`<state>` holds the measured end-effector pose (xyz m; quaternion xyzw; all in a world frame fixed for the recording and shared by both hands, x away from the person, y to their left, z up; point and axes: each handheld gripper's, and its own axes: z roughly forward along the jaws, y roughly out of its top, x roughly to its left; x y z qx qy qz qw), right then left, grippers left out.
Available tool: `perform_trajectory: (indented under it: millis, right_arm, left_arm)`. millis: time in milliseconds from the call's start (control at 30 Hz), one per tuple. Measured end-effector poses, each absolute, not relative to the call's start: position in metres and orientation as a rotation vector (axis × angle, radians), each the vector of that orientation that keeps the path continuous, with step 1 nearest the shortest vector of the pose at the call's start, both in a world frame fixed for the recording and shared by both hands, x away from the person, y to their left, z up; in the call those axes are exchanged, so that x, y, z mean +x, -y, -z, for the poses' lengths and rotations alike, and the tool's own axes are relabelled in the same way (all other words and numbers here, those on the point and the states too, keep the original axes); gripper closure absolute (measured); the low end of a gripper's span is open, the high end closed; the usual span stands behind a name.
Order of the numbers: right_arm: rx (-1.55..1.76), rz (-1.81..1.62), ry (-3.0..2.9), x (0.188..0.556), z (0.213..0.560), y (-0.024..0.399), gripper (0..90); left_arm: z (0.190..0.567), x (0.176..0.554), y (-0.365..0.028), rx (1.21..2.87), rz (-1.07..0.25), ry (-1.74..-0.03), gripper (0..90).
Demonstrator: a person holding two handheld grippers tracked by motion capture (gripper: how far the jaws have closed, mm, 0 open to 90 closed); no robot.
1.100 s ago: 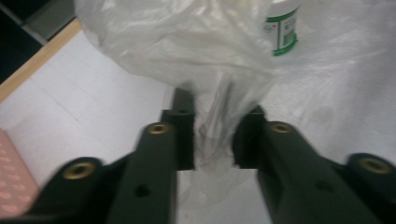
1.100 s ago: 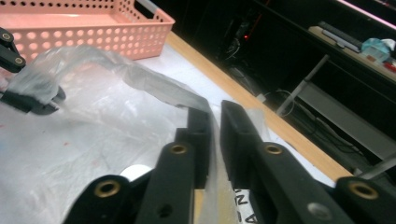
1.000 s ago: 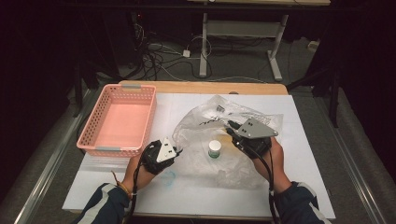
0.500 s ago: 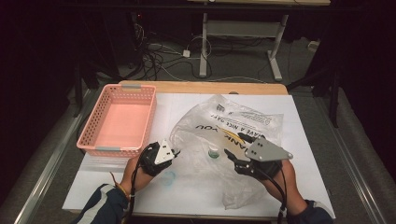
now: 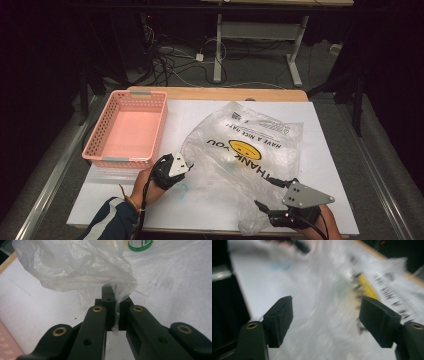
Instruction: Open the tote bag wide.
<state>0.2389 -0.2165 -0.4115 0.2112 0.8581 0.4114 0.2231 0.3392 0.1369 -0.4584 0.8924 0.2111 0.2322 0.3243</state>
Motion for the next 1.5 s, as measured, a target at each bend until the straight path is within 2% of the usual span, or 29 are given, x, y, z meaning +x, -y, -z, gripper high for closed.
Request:
perform_trajectory:
  millis: [67, 167, 267, 433, 667, 833, 1000, 1500]
  right_arm:
    - [0.563, -1.108, -2.451, 0.237, 0.422, 0.217, 26.6]
    - [0.544, -1.064, -2.569, 0.239, 0.438, 0.214, 21.0]
    - [0.562, -0.992, -2.617, 0.246, 0.45, 0.213, 23.4]
    - [0.687, -0.899, -2.664, 0.265, 0.468, 0.217, 58.1]
    - [0.682, -0.898, -2.695, 0.27, 0.468, 0.217, 87.7]
    - [0.699, -0.945, -2.584, 0.269, 0.457, 0.219, 89.7]
    - [0.707, -1.041, -2.435, 0.269, 0.435, 0.225, 90.0]
    - [0.665, -1.196, -2.117, 0.281, 0.381, 0.235, 90.0]
  left_arm:
    - [0.459, 0.34, -0.137, 2.344, -0.61, -0.557, 86.3]
    - [0.46, 0.341, -0.137, 2.349, -0.607, -0.56, 86.3]
    - [0.46, 0.341, -0.137, 2.351, -0.606, -0.562, 86.3]
    - [0.461, 0.341, -0.136, 2.355, -0.6, -0.559, 86.2]
    - [0.46, 0.341, -0.137, 2.339, -0.612, -0.561, 86.2]
    - [0.451, 0.338, -0.141, 2.283, -0.635, -0.569, 86.2]
    - [0.434, 0.332, -0.148, 2.199, -0.716, -0.579, 86.3]
    - [0.397, 0.323, -0.164, 2.04, -0.769, -0.592, 86.2]
